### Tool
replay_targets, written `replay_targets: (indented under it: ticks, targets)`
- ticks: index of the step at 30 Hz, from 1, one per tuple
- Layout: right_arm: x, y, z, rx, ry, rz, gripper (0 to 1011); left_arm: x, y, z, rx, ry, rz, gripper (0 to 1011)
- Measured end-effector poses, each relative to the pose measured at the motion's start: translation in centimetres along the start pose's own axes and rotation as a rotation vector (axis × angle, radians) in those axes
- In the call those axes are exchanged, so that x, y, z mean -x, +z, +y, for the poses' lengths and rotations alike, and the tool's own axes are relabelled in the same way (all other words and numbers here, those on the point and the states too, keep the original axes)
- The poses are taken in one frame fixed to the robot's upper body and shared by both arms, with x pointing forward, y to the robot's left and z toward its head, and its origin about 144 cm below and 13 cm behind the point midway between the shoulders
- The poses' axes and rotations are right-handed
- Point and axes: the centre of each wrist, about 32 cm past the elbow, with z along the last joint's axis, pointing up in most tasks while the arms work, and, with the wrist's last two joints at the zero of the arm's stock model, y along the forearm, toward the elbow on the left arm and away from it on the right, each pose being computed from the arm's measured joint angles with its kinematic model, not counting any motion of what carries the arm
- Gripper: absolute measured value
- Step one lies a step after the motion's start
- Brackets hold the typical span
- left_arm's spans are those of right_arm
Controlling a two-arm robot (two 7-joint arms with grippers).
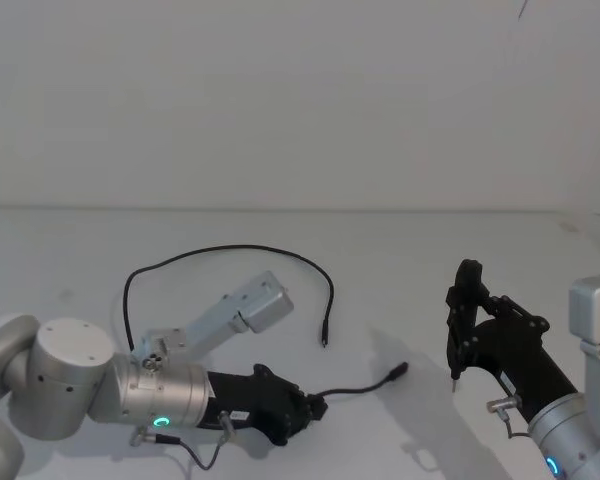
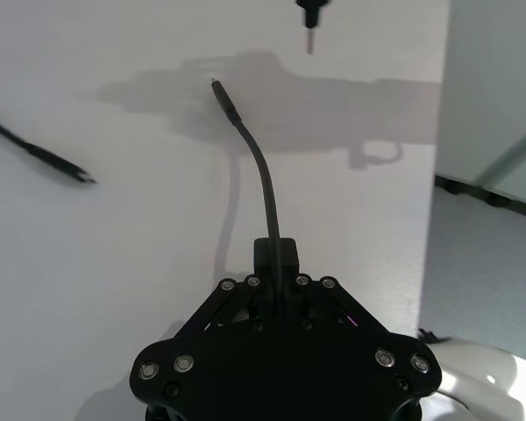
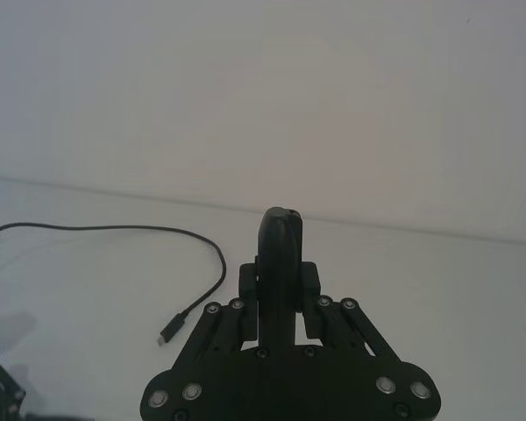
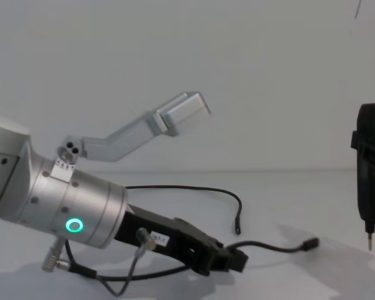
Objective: Pick up the data cable with the one hand.
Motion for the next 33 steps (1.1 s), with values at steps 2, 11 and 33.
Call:
replay_targets:
  ticks: [2, 11, 33]
  targets:
    - [0.0, 0.0, 0.0, 0.000, 0.000, 0.000, 279, 0.0, 0.0, 0.2, 0.006, 0.016, -0.001, 40]
    - [0.0, 0.0, 0.0, 0.000, 0.000, 0.000, 279, 0.3, 0.2, 2.1, 0.046, 0.120, -0.008, 40]
    - [1.6, 0.8, 1.7, -0.064, 0.020, 0.064, 279, 0.7, 0.3, 3.8, 0.118, 0.184, -0.012, 40]
